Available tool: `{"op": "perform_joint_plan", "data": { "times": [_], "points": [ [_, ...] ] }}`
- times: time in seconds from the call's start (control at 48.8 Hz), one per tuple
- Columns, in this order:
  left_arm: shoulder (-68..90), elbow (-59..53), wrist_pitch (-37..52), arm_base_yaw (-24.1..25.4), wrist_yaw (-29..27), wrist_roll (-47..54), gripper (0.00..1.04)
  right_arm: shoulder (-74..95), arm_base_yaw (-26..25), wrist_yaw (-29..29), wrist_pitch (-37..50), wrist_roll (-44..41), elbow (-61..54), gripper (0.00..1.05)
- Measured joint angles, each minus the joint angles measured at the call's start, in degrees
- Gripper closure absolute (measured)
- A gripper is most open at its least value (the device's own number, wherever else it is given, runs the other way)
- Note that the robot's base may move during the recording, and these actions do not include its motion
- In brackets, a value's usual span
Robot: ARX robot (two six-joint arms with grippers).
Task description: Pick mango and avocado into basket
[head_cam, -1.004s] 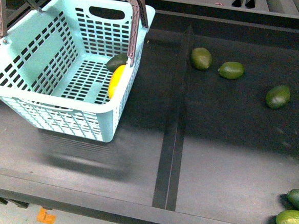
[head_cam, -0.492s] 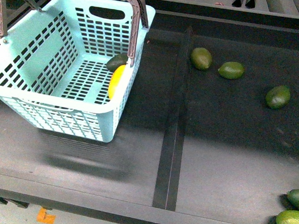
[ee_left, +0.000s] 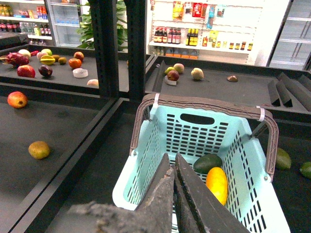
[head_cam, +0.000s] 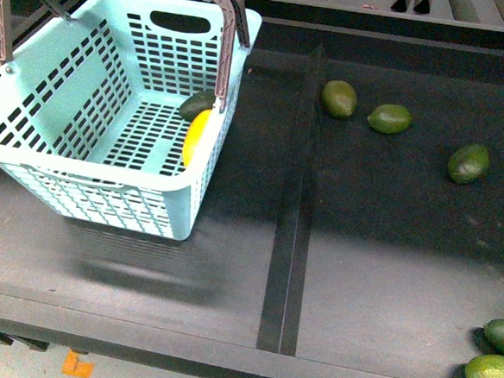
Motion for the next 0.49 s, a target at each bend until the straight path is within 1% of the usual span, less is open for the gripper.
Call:
{"op": "perform_joint_plan", "data": {
  "times": [0.492],
  "points": [
    [-14.9,0.0,-14.1,0.0,0.0,0.0,1.03,0.0,0.0,0.0,0.0,0.0,0.0,0.09]
  ]
}}
